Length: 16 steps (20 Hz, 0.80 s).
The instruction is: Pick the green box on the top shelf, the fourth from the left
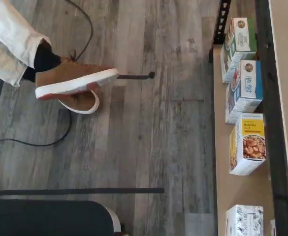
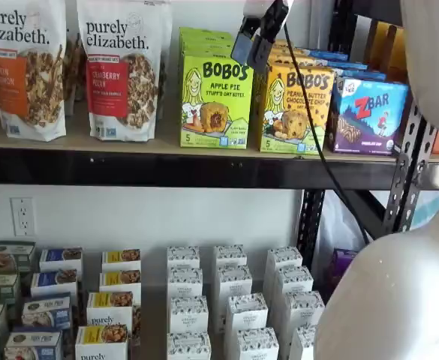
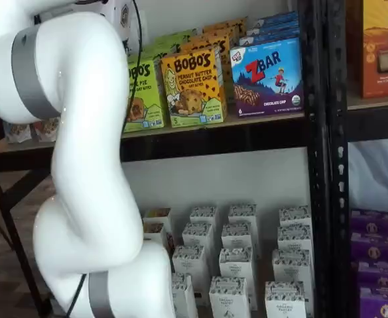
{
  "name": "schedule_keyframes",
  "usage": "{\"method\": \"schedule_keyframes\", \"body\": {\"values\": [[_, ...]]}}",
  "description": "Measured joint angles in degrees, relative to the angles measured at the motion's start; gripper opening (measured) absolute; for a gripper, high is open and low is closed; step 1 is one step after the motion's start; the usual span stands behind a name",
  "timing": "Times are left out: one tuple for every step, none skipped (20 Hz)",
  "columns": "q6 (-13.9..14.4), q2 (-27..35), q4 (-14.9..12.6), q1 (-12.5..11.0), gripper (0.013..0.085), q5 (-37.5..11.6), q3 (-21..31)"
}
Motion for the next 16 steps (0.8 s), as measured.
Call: {"method": "schedule_keyframes", "body": {"values": [[0.0,-0.2,-0.3,0.1,0.085,-0.3,0.2],[0.2,-0.9,-2.0,0.8,0.085,-1.6,1.0],[0.2,-1.1,-2.3,0.9,0.085,-2.0,1.2],[0.1,-1.3,-2.4,0.8,0.085,-2.1,1.6],[0.0,-1.5,-2.4,0.7,0.085,-2.3,1.8],[-0.1,-1.6,-2.4,0.7,0.085,-2.4,2.0],[-0.2,-2.0,-2.3,0.6,0.085,-3.0,2.5],[-0.3,-2.4,-2.2,0.6,0.085,-3.7,3.0],[-0.3,-2.8,-2.0,0.5,0.085,-4.5,3.6],[-0.5,-3.4,-1.7,0.4,0.085,-5.6,4.5],[-0.6,-3.8,-1.4,0.3,0.085,-6.4,5.1],[-0.7,-4.4,-1.0,0.2,0.085,-7.4,5.8],[-0.8,-4.8,-0.6,0.1,0.085,-8.2,6.4],[-0.9,-5.2,-0.4,0.0,0.085,-9.0,7.0],[-1.0,-5.7,-0.2,0.0,0.085,-9.8,7.6],[-1.1,-6.0,0.0,-0.1,0.085,-10.5,8.1]]}}
